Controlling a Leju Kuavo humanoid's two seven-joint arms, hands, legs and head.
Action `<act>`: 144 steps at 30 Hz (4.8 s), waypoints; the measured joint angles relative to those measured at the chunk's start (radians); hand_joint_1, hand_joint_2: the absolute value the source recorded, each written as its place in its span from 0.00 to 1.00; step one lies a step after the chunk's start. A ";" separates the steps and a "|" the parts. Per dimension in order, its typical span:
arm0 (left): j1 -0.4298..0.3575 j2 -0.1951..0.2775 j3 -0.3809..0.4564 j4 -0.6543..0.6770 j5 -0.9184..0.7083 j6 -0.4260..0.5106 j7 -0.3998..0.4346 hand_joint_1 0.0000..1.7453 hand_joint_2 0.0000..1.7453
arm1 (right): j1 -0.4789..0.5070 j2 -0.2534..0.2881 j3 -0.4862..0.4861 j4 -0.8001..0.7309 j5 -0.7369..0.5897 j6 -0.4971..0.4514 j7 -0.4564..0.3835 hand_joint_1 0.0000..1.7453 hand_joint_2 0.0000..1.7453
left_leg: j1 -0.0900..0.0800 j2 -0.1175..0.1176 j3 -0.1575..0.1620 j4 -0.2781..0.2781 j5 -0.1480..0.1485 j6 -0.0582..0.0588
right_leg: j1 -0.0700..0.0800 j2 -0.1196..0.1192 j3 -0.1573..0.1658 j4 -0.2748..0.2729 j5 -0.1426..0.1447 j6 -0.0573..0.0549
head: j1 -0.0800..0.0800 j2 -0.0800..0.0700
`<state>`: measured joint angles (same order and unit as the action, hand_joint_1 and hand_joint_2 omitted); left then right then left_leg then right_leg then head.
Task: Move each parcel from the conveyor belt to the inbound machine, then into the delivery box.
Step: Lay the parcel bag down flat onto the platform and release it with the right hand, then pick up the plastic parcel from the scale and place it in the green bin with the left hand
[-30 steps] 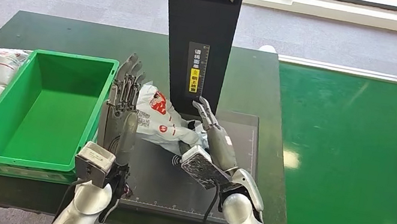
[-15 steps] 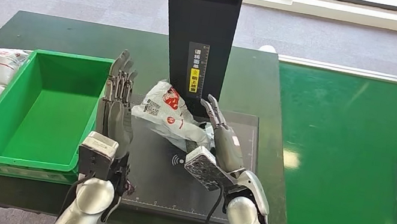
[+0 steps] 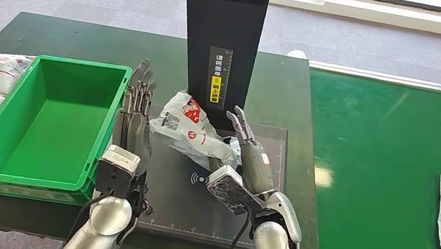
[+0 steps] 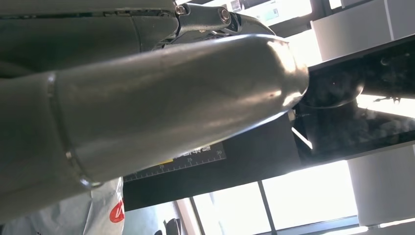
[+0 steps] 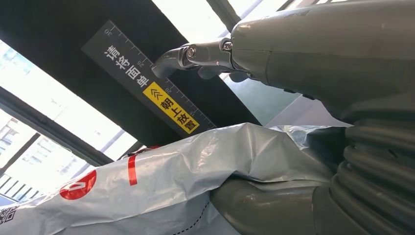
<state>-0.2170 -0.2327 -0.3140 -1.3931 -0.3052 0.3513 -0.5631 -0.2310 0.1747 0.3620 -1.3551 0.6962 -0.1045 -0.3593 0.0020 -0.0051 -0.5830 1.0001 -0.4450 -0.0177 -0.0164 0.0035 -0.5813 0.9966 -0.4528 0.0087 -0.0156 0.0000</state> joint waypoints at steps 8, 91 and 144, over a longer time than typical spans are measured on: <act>-0.001 -0.002 0.000 0.006 0.000 0.000 0.000 0.00 0.00 | 0.001 0.000 0.000 -0.003 0.000 0.000 0.000 0.00 1.00 | 0.000 0.000 0.000 0.000 0.000 0.000 | 0.000 0.000 0.000 0.000 0.000 0.000 | 0.000 0.000; 0.182 0.157 0.029 0.061 -0.943 -0.341 0.281 0.00 1.00 | 0.116 0.030 -0.157 -0.385 -0.253 -0.048 -0.230 0.00 1.00 | 0.000 0.003 -0.001 -0.001 -0.002 -0.001 | 0.000 0.003 -0.002 0.000 -0.001 0.000 | 0.000 0.000; 0.179 0.191 -0.004 -0.027 -0.823 -0.135 0.095 1.00 1.00 | 0.091 -0.010 -0.158 -0.360 -0.339 -0.093 -0.280 0.00 1.00 | 0.001 0.001 0.000 0.000 -0.001 -0.001 | 0.001 0.000 -0.001 0.000 -0.001 -0.002 | 0.000 0.000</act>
<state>-0.0380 -0.0421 -0.3178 -1.4204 -1.1284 0.2160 -0.4685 -0.1400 0.1646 0.2041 -1.7155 0.3574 -0.1976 -0.6394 0.0026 -0.0042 -0.5829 0.9996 -0.4461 -0.0190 -0.0156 0.0039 -0.5818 0.9968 -0.4541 0.0069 -0.0156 0.0000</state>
